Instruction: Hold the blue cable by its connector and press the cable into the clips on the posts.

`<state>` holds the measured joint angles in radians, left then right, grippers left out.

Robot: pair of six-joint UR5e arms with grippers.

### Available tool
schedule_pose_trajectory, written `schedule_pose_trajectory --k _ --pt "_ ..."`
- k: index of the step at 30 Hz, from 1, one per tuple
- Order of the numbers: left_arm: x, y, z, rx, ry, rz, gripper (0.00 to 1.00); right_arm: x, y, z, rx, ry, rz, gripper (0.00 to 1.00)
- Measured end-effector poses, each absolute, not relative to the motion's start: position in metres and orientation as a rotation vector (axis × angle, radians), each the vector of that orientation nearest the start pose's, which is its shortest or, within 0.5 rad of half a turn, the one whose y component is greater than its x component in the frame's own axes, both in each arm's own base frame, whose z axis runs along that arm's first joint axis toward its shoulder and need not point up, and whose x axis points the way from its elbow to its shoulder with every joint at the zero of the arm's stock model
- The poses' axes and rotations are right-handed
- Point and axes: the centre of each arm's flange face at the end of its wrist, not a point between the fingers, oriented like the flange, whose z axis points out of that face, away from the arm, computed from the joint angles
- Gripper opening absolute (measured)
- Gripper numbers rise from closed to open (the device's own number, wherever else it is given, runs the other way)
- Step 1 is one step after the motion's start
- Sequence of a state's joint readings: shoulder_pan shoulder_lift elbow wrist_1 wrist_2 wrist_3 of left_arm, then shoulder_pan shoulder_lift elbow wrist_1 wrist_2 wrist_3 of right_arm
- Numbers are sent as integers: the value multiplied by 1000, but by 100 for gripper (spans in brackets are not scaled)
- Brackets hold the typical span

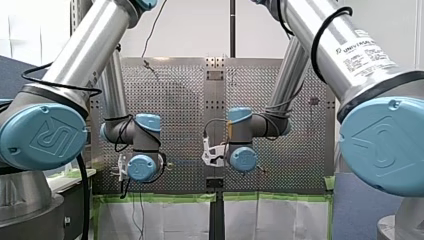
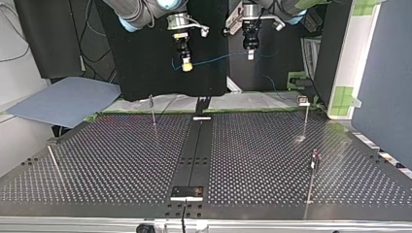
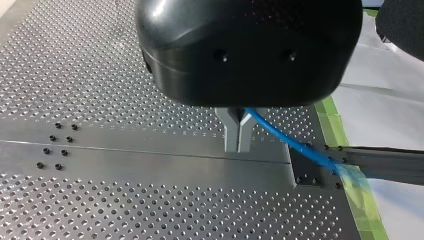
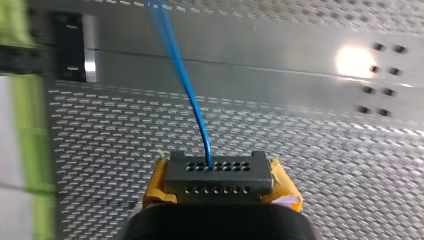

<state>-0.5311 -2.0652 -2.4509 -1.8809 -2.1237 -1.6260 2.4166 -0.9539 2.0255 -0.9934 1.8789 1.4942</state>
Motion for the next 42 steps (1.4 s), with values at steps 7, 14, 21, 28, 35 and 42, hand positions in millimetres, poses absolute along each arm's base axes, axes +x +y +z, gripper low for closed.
schedule_pose_trajectory --k 7,14,21,28,35,42 --pt "262 -248 43 -17 1668 22 0 452 -251 23 1737 -880 1375 0" --pt "262 -248 43 -17 1668 22 0 442 -246 -7 1768 -906 1293 0" --pt "255 -246 49 -2 1674 58 0 440 -247 -14 1775 -906 1288 0" --pt "261 -245 67 2 1660 130 0 464 -253 17 1744 -910 1403 0" --pt "278 -249 93 -32 1626 162 0 487 -269 59 1720 -918 1518 0" --pt "298 -257 123 -83 1581 136 0 507 -287 106 1697 -885 1611 0"
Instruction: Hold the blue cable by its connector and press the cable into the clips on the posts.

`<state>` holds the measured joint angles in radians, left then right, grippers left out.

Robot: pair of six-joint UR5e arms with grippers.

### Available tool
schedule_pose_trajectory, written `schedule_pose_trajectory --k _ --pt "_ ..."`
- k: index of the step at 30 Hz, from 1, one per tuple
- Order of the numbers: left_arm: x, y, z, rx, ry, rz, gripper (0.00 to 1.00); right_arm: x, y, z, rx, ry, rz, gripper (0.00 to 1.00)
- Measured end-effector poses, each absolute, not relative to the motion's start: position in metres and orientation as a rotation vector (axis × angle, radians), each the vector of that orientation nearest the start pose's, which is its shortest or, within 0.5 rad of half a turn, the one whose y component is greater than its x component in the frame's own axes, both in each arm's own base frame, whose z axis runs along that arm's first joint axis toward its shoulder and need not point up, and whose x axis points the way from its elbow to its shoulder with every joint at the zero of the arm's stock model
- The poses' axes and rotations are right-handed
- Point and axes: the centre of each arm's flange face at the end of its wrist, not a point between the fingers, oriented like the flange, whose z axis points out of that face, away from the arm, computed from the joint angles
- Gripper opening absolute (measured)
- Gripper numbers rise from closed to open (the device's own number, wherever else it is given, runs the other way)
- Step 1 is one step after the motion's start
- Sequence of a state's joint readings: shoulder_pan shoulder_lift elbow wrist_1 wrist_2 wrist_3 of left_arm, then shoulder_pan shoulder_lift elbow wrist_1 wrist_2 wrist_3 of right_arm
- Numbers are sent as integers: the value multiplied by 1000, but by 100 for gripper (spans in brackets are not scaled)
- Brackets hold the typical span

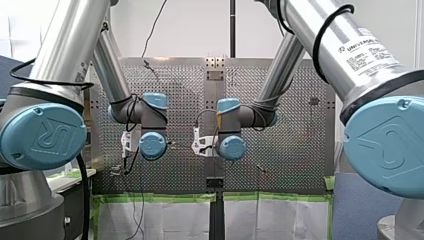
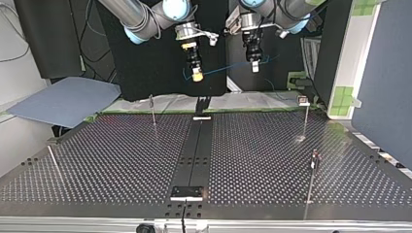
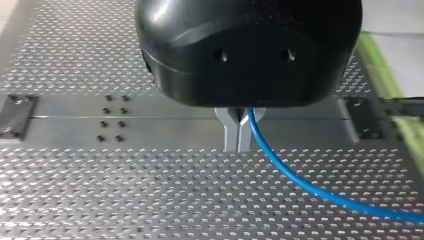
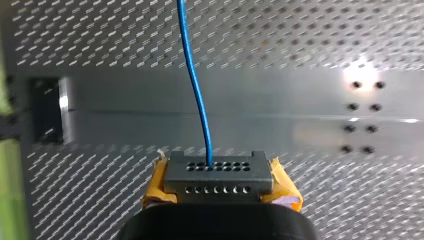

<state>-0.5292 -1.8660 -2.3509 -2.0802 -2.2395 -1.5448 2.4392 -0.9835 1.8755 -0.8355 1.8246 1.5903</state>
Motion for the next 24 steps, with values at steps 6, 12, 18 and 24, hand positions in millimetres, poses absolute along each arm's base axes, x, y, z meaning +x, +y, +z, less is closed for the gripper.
schedule_pose_trajectory --k 6,12,18,24 --pt "313 -259 150 -145 1543 141 0 519 -301 146 1674 -858 1682 0" --pt "330 -256 178 -209 1504 157 0 528 -315 192 1645 -827 1754 0" --pt "347 -255 213 -256 1457 149 0 531 -329 235 1608 -805 1805 0" --pt "360 -254 249 -294 1412 130 0 531 -341 283 1569 -772 1855 0"
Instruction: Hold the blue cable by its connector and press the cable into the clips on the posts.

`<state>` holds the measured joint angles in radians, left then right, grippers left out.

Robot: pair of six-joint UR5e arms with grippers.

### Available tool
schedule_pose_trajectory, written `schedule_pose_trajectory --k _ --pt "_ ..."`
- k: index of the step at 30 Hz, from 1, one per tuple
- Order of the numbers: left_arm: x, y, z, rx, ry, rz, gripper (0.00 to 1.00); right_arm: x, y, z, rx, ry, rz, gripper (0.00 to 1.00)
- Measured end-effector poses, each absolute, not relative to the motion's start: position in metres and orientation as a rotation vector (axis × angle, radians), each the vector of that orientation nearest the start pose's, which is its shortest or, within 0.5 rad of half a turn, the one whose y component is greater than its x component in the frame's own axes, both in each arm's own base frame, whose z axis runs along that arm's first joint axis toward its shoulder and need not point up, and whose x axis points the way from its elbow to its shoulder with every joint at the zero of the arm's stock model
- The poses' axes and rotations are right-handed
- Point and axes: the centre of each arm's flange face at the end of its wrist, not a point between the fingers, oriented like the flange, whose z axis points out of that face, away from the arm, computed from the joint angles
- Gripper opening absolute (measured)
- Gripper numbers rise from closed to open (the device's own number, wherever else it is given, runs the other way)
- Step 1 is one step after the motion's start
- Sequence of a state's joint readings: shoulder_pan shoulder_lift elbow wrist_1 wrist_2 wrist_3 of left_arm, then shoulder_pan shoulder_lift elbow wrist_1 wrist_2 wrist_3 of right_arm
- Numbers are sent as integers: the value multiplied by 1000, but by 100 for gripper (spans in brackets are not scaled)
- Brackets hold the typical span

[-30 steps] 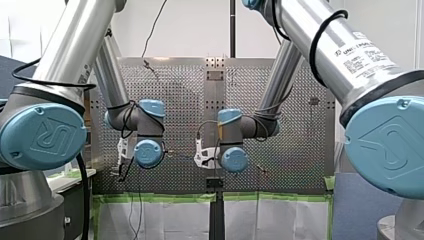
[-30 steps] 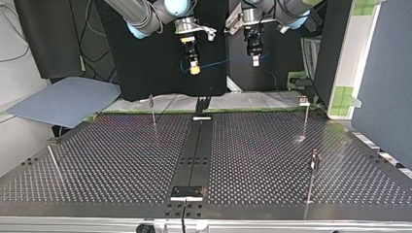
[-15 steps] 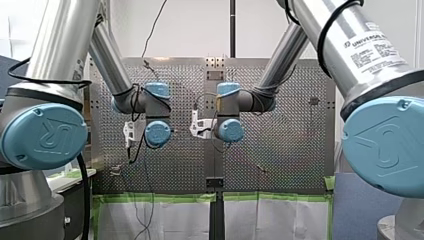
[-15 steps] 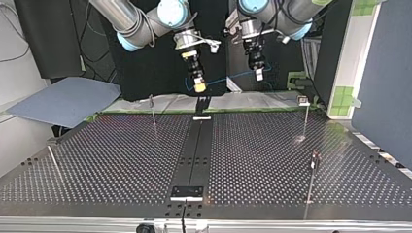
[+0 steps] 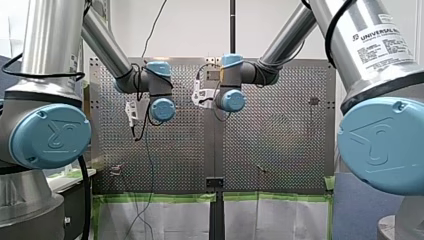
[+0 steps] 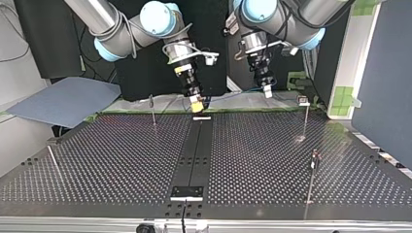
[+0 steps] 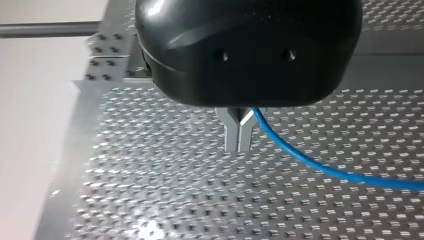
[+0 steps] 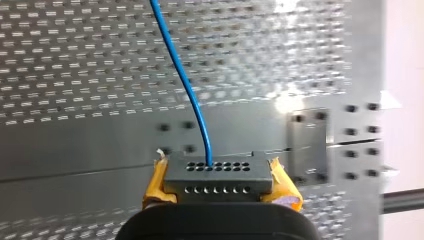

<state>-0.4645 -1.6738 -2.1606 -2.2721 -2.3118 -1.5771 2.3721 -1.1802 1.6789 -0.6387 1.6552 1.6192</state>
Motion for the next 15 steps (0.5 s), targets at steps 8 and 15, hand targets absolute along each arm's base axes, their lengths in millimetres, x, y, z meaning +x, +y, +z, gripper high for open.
schedule_pose_trajectory --k 8,15 --pt "363 -241 288 -340 1378 125 0 528 -348 352 1510 -726 1918 0" --pt "365 -220 313 -374 1359 117 0 534 -357 382 1517 -712 1929 0"
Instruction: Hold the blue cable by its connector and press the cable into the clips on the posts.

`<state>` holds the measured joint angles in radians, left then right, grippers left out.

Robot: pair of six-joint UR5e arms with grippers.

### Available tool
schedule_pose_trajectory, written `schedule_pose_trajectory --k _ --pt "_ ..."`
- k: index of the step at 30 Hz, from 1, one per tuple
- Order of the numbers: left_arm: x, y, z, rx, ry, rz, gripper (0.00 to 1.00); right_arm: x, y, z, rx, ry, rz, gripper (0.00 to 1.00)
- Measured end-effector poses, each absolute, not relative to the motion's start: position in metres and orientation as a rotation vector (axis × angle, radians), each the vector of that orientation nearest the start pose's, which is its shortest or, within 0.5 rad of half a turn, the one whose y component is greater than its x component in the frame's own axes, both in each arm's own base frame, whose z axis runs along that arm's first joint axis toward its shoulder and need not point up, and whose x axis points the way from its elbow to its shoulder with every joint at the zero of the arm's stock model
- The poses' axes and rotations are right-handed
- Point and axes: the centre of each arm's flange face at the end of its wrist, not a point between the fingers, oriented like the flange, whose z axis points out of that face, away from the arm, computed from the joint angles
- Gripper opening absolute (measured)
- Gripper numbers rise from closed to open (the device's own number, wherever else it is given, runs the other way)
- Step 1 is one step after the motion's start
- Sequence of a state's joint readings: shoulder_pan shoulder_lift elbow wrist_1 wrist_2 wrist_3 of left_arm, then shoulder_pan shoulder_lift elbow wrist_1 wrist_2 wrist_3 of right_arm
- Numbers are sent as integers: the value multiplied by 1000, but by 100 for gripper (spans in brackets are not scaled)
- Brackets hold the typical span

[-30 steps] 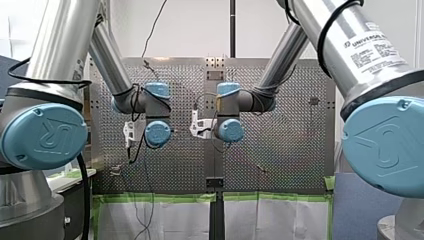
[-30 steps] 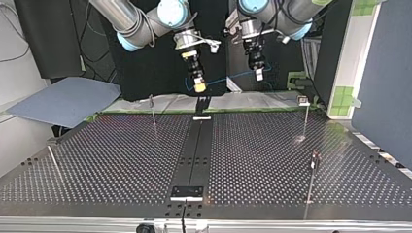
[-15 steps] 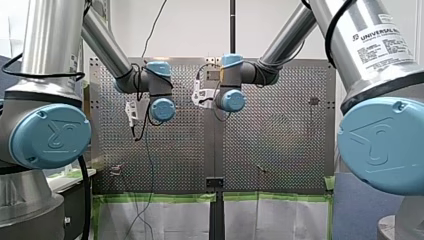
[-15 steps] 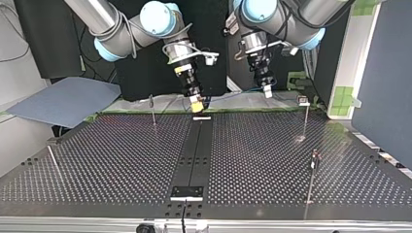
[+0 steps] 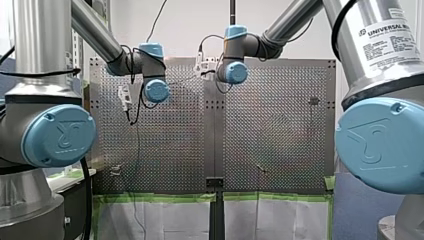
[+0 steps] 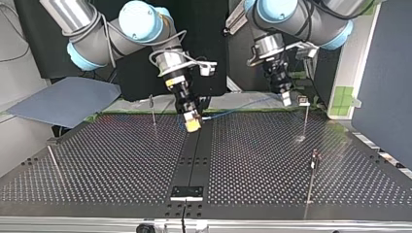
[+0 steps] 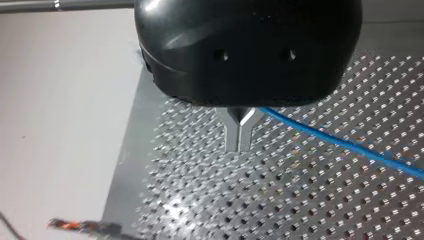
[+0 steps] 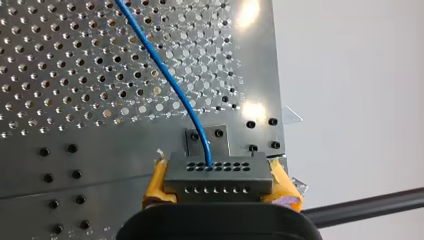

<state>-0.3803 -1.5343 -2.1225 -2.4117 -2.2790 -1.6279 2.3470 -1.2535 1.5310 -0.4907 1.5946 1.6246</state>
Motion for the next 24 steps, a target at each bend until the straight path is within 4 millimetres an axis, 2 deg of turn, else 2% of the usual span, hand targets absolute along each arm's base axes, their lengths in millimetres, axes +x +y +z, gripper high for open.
schedule_pose_trajectory --k 4,15,20,24 --pt "369 -209 326 -382 1347 108 0 541 -360 381 1548 -710 1925 0" --pt "397 -184 365 -402 1328 119 0 573 -365 365 1616 -684 1936 0" --pt "401 -180 373 -401 1344 132 0 584 -362 377 1608 -669 1957 0" --pt "403 -178 378 -400 1355 139 0 592 -359 394 1586 -653 1986 0"
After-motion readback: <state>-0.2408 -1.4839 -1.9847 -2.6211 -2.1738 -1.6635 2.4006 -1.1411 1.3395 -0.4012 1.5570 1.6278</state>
